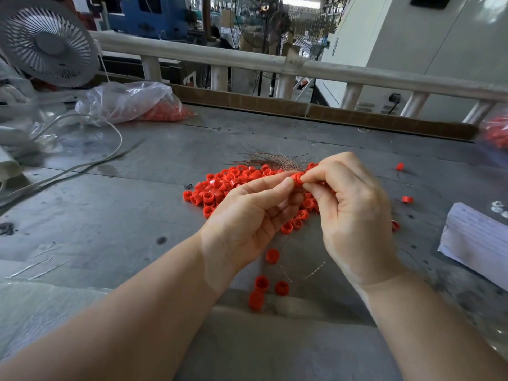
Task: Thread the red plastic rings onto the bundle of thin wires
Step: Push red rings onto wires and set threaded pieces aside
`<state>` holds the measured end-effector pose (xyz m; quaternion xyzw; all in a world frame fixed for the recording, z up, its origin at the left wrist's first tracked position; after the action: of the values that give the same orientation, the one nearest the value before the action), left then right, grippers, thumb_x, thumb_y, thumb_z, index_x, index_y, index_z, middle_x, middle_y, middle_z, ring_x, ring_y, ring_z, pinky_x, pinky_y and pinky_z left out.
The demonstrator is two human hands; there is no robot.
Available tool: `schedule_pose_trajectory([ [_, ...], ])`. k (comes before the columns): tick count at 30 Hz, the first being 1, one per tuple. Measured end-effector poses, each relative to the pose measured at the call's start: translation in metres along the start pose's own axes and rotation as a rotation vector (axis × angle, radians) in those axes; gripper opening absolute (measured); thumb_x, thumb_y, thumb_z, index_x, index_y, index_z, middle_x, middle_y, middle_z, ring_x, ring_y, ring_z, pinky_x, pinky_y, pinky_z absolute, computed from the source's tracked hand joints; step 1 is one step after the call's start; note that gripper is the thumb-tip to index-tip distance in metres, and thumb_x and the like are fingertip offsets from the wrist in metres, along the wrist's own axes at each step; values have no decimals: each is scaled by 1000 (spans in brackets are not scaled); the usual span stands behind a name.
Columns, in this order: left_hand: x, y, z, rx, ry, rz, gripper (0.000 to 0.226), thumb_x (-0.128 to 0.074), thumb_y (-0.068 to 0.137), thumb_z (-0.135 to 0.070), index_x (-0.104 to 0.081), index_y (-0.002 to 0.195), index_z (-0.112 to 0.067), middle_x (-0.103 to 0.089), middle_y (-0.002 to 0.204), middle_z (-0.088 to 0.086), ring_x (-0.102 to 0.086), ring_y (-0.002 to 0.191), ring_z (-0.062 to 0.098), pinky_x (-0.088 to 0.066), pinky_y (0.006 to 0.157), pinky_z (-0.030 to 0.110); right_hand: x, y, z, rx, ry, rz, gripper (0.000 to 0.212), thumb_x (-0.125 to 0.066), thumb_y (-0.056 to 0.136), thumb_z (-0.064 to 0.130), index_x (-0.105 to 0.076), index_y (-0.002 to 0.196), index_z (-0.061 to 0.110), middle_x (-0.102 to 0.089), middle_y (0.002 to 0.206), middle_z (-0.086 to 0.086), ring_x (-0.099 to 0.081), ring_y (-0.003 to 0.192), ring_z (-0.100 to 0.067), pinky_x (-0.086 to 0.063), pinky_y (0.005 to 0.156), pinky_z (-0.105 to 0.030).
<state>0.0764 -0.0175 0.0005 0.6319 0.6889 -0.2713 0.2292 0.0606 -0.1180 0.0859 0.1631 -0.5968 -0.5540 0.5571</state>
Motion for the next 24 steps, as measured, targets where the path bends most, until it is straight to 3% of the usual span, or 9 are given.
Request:
schedule_pose_trajectory([
  [24,1,1,7,61,-59,-15,16,-60,73,-9,-64,87,-4,-66,61,5,-63,53,7,-54,55,16,-1,-3,-6,-134,44,-65,6,-64,82,2,-67,78,-1,-62,78,-7,-60,76,-23,-50,68,-34],
])
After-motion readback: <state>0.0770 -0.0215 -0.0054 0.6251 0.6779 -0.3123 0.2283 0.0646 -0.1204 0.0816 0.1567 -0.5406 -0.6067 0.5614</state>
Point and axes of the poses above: each hand's wrist, its own y-axis towards the middle knuckle, its own x-axis out of the back of the hand, z = x × y, the point moved 9 cm from there along y, towards the middle knuckle
